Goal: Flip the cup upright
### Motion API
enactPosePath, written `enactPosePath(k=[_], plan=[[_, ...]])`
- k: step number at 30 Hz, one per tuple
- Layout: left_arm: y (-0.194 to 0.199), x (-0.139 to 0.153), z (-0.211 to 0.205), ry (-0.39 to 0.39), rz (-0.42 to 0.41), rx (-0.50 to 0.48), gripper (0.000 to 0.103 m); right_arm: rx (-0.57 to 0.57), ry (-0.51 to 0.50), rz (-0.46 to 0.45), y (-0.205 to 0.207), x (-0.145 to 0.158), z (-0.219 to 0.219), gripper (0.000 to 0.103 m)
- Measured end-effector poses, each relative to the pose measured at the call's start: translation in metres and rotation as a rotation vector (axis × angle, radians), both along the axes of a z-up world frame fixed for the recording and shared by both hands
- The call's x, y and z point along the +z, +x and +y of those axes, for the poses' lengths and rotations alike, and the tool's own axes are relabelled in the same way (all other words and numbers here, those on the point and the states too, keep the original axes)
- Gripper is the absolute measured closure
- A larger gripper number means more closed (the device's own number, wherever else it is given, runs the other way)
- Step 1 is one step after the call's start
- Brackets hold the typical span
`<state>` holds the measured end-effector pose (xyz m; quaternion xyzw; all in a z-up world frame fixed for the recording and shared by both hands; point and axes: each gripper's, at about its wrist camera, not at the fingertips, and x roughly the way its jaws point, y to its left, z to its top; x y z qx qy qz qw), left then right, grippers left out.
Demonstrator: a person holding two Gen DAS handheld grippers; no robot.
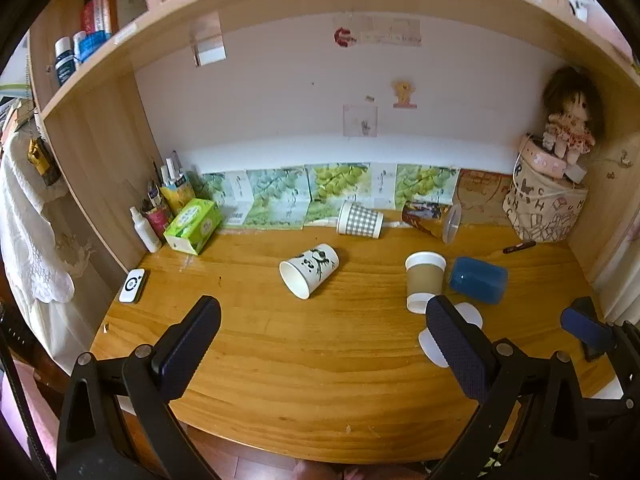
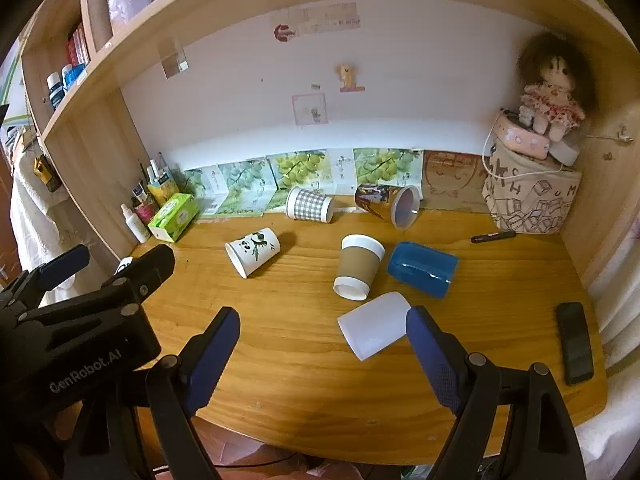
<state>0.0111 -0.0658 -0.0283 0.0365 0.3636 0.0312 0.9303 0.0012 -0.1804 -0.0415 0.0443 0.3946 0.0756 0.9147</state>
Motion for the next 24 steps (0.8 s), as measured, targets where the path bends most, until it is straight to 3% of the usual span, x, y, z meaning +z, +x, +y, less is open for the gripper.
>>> enactPosePath(k=[9, 15, 24], plan=[[0.029, -0.005, -0.008, 0.035, 0.085, -0.023, 0.0, 0.056, 0.002, 0.016, 0.027, -0.006, -0.006, 0.017], [0.057, -0.012, -0.011, 0.018, 0.198, -0.103, 0.0, 0.101, 0.009, 0.04, 0.047, -0.014, -0.003, 0.017], [0.096, -0.015, -0.011, 0.094, 0.27, -0.228, 0.001, 0.174, 0.016, 0.098, 0.076, -0.028, 0.013, 0.017]])
